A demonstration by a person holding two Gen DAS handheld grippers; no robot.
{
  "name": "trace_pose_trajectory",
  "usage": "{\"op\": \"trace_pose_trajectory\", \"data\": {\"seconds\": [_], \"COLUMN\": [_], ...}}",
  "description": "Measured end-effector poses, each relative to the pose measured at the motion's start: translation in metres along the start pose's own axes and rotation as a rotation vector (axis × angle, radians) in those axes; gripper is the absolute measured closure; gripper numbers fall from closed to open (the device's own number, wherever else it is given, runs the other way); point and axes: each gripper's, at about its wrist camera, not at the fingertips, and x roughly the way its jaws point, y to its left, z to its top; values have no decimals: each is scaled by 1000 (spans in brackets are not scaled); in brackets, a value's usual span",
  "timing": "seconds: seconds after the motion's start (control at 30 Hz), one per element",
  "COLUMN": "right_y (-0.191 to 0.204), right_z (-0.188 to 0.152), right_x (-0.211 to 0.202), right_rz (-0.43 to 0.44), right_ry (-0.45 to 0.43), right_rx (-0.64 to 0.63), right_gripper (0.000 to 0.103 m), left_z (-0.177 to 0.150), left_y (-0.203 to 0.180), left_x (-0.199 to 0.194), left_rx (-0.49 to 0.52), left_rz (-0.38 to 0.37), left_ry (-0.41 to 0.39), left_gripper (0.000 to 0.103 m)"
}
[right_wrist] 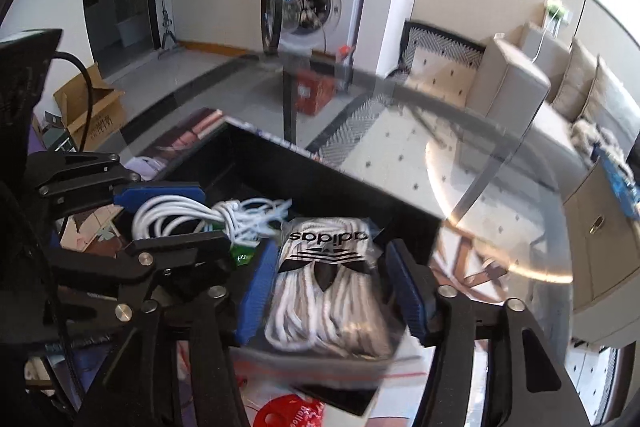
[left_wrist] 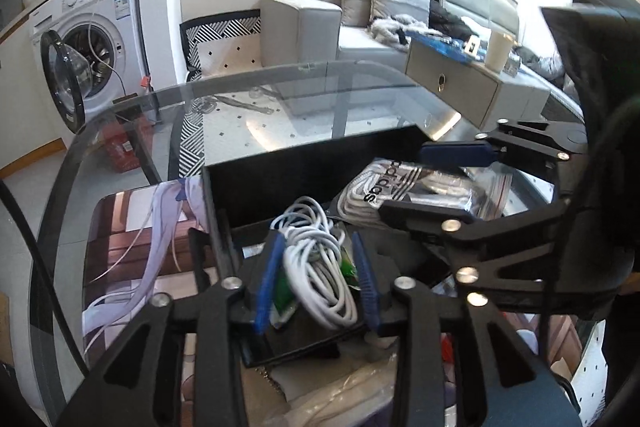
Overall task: Organize soft objects
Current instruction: 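Lower both items into the box and open both tools, then withdraw both tools from the box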
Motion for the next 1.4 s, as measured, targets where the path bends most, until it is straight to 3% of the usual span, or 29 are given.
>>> {"op": "trace_pose_trajectory", "data": {"seconds": [0.07, 0.13, 0.17, 0.2, 0.27, 0.7, 1.13, 1.4], "right_y": [0, -2, -2, -1, 0, 5, 13, 13], "right_z": [-3, -9, -11, -14, -22, -68, -99, -106], "right_x": [-10, -23, -27, -33, -44, -93, -89, -86], "right_rz": [-3, -20, -19, -14, -13, 13, 44, 63], "right_ry": [-18, -45, -51, -57, -71, -139, -94, -71], "right_rx": [14, 35, 41, 49, 65, 186, 161, 156], "right_gripper": [29, 15, 14, 10, 2, 1, 1, 1], "left_z": [-1, -1, -2, -3, -7, -42, -71, -80], "left_y": [4, 6, 8, 9, 12, 15, 7, -7], "left_x": [-11, -20, -24, -30, -39, -77, -86, -80], "left_rx": [-21, -32, -37, -45, -58, -84, -115, -73], "left_rz": [-12, -24, -26, -19, -13, 34, 83, 93], "left_ry": [-38, -63, -73, -88, -113, -173, -162, -150], "left_gripper": [45, 37, 33, 18, 4, 0, 0, 0]}}
